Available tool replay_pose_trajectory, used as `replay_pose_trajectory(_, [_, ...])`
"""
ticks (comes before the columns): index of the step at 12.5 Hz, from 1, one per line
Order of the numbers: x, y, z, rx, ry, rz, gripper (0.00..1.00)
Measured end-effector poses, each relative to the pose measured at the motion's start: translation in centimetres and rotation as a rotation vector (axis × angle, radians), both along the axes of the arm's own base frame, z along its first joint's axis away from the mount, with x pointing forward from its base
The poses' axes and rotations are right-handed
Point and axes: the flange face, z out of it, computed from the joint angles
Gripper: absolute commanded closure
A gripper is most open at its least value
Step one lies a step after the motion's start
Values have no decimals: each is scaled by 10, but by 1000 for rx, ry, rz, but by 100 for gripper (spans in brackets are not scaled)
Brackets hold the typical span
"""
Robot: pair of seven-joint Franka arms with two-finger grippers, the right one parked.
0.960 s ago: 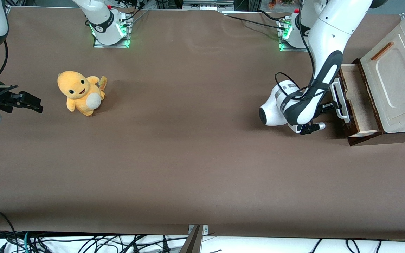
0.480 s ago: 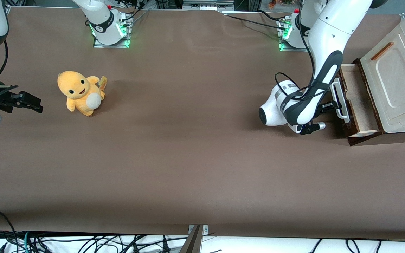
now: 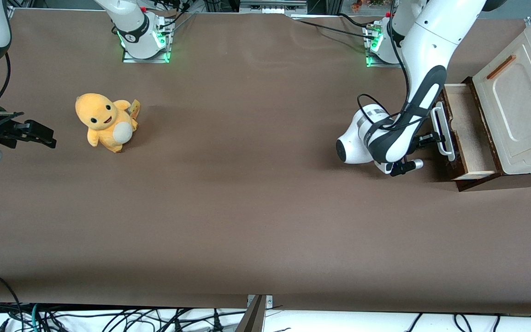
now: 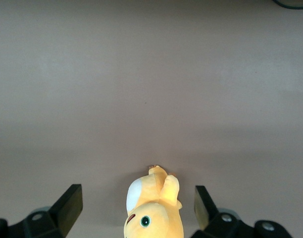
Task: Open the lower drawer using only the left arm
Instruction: 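Open the left gripper and withdraw it from the handle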
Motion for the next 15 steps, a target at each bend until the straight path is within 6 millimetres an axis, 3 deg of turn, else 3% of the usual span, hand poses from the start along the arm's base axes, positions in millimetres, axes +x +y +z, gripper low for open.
replay_pose_trajectory(1, [-2,-1,1,2,6,10,22])
replay_pose_trajectory(2, [-4,-4,1,3,12,16,18])
replay_pose_trajectory(6, [-5,-4,3,12,15,21,12])
replay_pose_trajectory(11, [-1,-7,6,-11,11,41,15])
replay_pose_trajectory(12, [2,-12,9,-33,4,61,12])
replay_pose_trajectory(13, [7,-18,15,-60,-9,80,0])
replay_pose_trajectory(15, [21,-36,34,-140,-42,124,0])
